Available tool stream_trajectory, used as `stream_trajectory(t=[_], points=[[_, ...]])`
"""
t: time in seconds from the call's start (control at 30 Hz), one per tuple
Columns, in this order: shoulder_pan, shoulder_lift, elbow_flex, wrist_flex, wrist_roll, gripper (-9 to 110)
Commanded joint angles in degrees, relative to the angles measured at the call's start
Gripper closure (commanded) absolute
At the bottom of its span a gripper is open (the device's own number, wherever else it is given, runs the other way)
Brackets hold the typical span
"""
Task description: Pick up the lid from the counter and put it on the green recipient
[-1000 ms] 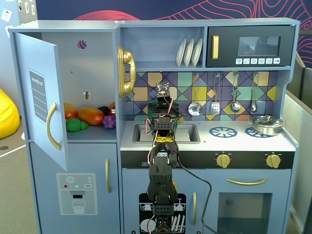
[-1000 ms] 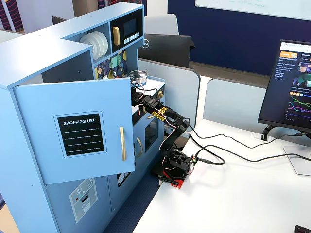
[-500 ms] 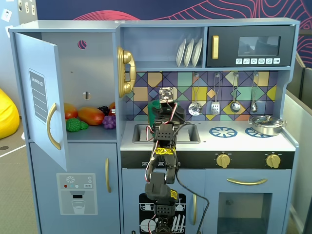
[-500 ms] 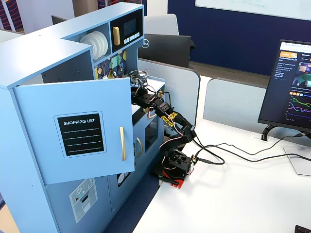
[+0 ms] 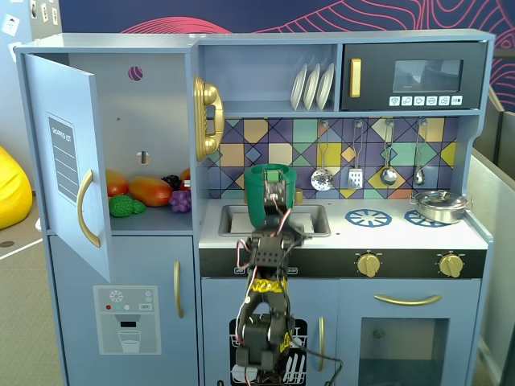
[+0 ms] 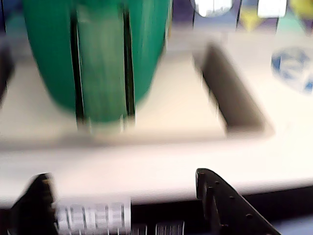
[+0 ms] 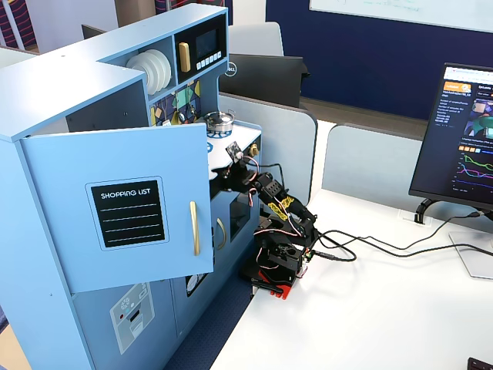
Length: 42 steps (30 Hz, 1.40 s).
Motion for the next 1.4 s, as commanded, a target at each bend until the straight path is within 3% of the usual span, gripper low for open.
stream_trajectory(t=[0.0, 0.13, 0.27, 0.47, 0.93, 1.37], points=[[0.26, 7.38, 5.54, 10.28, -1.49, 99], [0.26, 10.02, 13.18, 20.3, -3.6, 102], [-0.09, 11.95, 21.45, 23.03, 5.27, 102], [0.18, 13.18, 30.23, 26.98, 7.91, 102], [-5.63, 14.68, 34.89, 49.39, 9.58, 98], [-6.15, 14.77, 34.89, 49.31, 11.43, 95]])
